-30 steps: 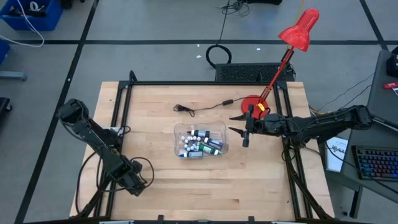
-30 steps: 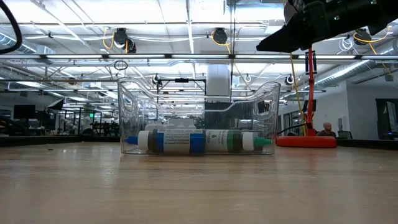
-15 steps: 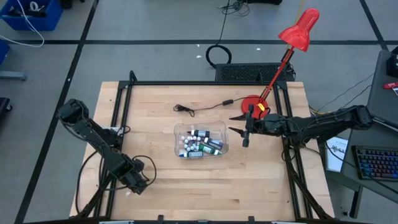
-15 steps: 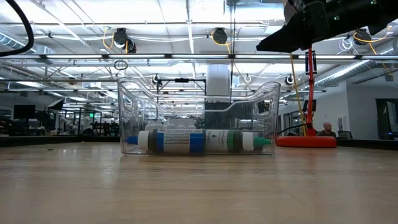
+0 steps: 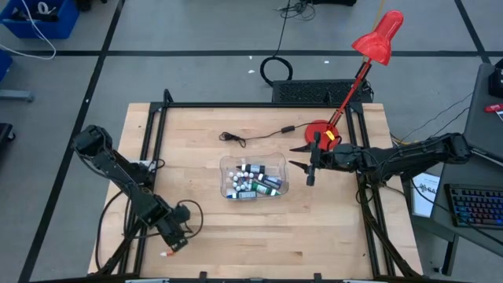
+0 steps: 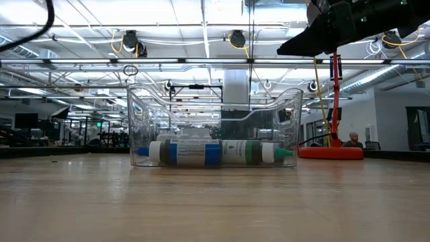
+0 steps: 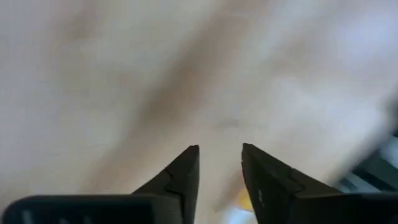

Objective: Pick & Place food coloring
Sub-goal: Put the small orange food coloring bottle into the transparent bin

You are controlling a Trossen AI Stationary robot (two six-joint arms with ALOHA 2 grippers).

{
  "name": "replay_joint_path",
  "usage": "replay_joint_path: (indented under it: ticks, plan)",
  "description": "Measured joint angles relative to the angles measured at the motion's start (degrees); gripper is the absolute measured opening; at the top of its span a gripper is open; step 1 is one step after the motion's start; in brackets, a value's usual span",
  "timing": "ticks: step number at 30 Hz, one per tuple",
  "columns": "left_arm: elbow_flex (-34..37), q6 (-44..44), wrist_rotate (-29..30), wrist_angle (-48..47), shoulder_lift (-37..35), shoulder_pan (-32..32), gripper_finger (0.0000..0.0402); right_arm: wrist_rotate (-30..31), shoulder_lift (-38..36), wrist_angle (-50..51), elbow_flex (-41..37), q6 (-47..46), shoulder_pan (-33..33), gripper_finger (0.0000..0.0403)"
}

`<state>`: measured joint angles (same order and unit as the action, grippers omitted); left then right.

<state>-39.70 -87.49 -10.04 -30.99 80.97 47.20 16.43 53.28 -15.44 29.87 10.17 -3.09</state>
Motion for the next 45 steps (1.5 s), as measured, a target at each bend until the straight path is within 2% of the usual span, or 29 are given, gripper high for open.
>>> replay_joint_path:
  ticks: [3,7,12,20,26,29,36,45]
  plan:
    - [0.00,1.14,-1.70,10.06,0.00,0.29,0.0151,0.00,0.00,0.00,0.00,0.19,0.00,0.0171]
    - [-0.11,-2.57,-3.89,20.17,0.09,1.35,0.0189,0.00,0.00,-0.20,0.00,0.37,0.09,0.0171]
    - [-0.04,-8.30,-11.05,16.80,2.93,4.15,0.0199,0.00,0.00,-0.63,0.00,-1.39,0.82,0.0171]
    - [-0.66,-10.26,-17.70,20.75,11.24,8.09,0.0200,0.02,0.00,-0.63,0.00,-3.50,2.06,0.0171]
    - [-5.24,-3.12,-16.55,19.20,16.63,9.34,0.0200,0.02,0.00,-0.63,0.00,-3.74,2.40,0.0171]
    - [-6.72,-3.00,-15.96,17.59,18.79,10.09,0.0200,0.02,0.00,-0.61,0.00,-3.76,2.38,0.0171]
    - [-6.93,-3.72,-12.07,14.91,19.06,11.02,0.0200,0.00,0.00,-0.61,0.00,-4.88,2.38,0.0171]
    - [-6.87,0.83,-12.15,14.15,19.08,10.74,0.0200,0.02,0.00,-0.33,0.00,-4.99,2.38,0.0171]
